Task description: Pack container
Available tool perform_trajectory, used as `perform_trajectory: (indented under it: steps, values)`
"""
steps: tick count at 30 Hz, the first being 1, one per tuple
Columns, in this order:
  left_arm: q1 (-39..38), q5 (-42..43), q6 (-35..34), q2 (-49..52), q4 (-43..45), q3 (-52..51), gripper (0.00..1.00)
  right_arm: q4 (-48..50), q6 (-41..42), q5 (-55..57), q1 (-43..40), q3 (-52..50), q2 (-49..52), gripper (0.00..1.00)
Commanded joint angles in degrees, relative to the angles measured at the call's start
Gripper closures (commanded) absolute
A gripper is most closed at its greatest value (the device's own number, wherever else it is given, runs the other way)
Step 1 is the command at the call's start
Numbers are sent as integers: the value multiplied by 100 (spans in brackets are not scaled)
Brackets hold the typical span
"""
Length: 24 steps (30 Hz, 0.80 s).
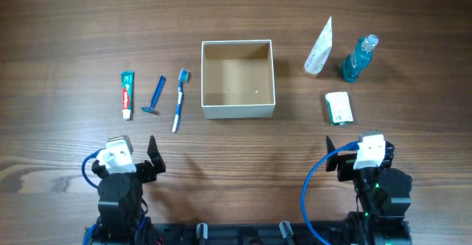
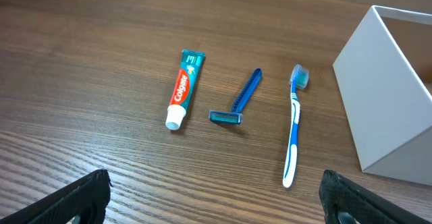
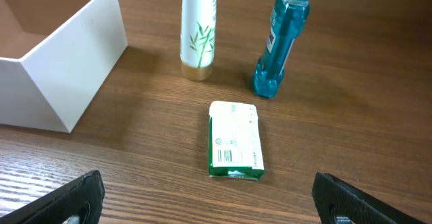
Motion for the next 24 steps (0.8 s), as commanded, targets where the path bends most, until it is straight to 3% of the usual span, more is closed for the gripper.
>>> perform_trajectory:
  steps: [1,7,12,18,20,24]
  values:
    - [37,96,-13,-44,-7,-59,0,31,-74,-90,15,-24,-52,0]
    - [37,96,-13,-44,-7,-59,0,33,-96,-66,15,-24,-52,0]
    - [37,96,-13,-44,-7,-59,0,28,-1088,232,15,-24,-52,0]
    - [37,96,-13,-44,-7,-59,0,114,-1189,199,15,-24,-52,0]
    - [37,96,-13,-44,-7,-59,0,442,-1040,-393,15,-26,-52,0]
    - [37,96,-13,-44,-7,-59,0,951,-177,-2850,15,-26,-52,0]
